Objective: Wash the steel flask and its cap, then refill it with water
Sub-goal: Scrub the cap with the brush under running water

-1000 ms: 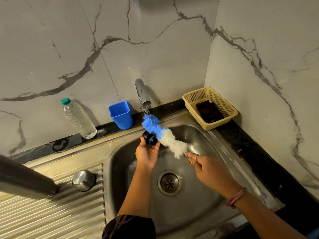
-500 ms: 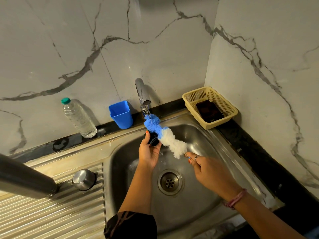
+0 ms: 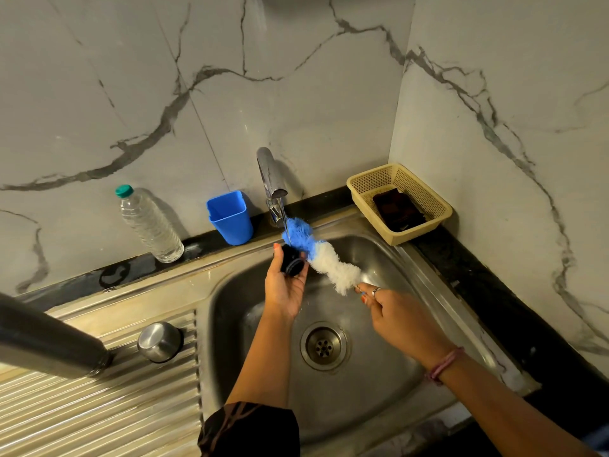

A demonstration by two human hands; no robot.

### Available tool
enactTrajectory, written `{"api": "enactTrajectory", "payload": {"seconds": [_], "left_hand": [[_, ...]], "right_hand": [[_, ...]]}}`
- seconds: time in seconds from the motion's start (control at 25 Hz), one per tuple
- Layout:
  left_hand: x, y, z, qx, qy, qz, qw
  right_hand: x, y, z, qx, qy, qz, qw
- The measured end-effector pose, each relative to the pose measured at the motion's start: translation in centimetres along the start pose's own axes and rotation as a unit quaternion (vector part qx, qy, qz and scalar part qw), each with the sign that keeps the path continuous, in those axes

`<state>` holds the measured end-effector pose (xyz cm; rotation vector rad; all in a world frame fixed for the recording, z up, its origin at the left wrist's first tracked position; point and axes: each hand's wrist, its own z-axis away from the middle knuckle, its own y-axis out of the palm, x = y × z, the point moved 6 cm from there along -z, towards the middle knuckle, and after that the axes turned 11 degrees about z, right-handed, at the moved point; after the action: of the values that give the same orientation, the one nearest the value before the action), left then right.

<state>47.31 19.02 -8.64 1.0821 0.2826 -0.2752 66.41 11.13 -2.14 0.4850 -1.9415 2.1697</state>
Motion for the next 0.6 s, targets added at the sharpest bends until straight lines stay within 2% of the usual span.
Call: {"api": "enactTrajectory", "payload": {"seconds": [0.12,0.28,0.48,0.6], "left_hand": [[-0.4,-0.2,-0.1,-0.003,0.012,-0.001,1.000],[-0.6,-0.9,-0.3,-0.014,-0.002,0.021,1.000],[-0.4,0.0,-0.1,0.013,0.006,-0.011,1.000],[-0.3,0.3,0.3,0.010,-0.005,-0.030,0.999]], "right_hand": [[0.8,-0.3,0.5,-0.005,-0.028,0.010,1.000],[0.0,-0.2,0.2,0.005,0.000,-0.016,1.000],[0.7,-0.3,0.7,-0.016,-0.024,0.000,1.000],[-0.2,-0.1,0.0,0.003,0.004,-0.023,1.000]]}}
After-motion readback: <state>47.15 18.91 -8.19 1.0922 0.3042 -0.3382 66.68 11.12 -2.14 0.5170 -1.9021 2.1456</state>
